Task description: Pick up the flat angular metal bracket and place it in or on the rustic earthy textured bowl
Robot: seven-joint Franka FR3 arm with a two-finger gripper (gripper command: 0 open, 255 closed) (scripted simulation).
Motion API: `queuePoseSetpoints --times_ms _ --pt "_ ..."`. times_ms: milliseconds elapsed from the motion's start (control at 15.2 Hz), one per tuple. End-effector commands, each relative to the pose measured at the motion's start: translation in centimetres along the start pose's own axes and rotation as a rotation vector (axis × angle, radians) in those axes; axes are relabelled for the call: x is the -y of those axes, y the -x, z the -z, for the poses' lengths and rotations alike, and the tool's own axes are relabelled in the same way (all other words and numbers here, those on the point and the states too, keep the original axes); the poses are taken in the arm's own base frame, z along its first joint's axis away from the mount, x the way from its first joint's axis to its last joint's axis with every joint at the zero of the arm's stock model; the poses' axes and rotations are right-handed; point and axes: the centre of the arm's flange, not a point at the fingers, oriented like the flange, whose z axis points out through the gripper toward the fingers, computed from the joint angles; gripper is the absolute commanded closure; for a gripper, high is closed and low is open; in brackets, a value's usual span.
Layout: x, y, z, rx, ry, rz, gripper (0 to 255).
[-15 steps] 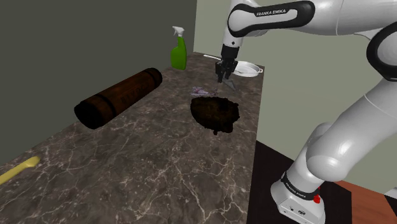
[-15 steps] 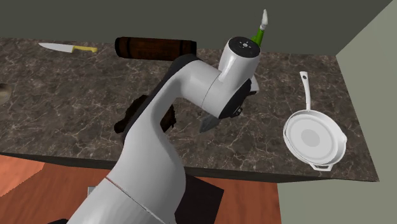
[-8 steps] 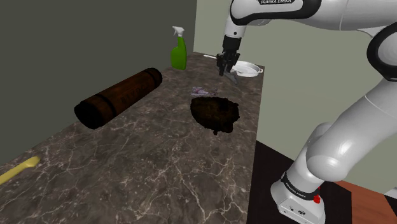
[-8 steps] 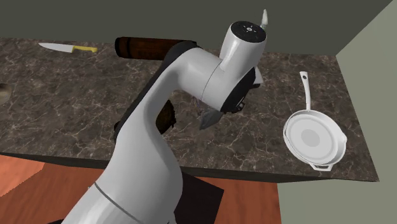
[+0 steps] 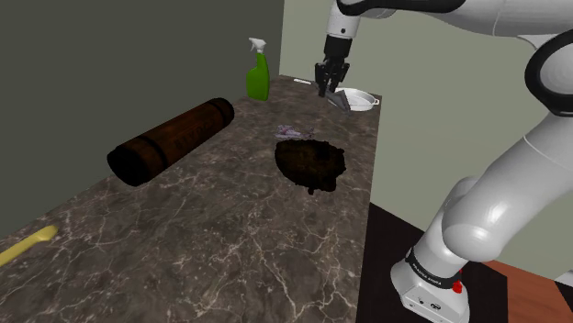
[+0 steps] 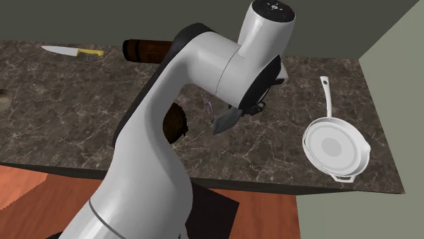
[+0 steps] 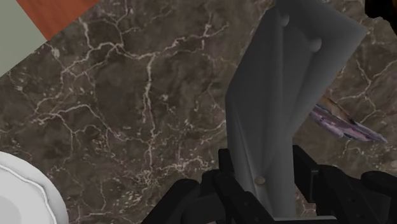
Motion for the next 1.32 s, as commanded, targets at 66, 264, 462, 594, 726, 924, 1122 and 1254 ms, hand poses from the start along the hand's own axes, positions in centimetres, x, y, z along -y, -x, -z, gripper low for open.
queuePoseSetpoints --times_ms 66,264,462,594,726,924,1122,1254 --pt "0.1 0.0 1.5 0.000 0.000 0.000 255" --pt "1.3 0.7 2.5 0.000 0.000 0.000 255" --pt "4.6 3.0 2.3 0.000 0.000 0.000 255" --pt "6.7 4.4 2.2 0.000 0.000 0.000 255" --pt "8.9 5.9 2.1 0.000 0.000 0.000 255" --pt "12.2 8.1 1.9 0.000 0.000 0.000 255" --pt "15.5 10.3 1.7 0.000 0.000 0.000 255" --pt "17.7 11.8 1.6 0.000 0.000 0.000 255"
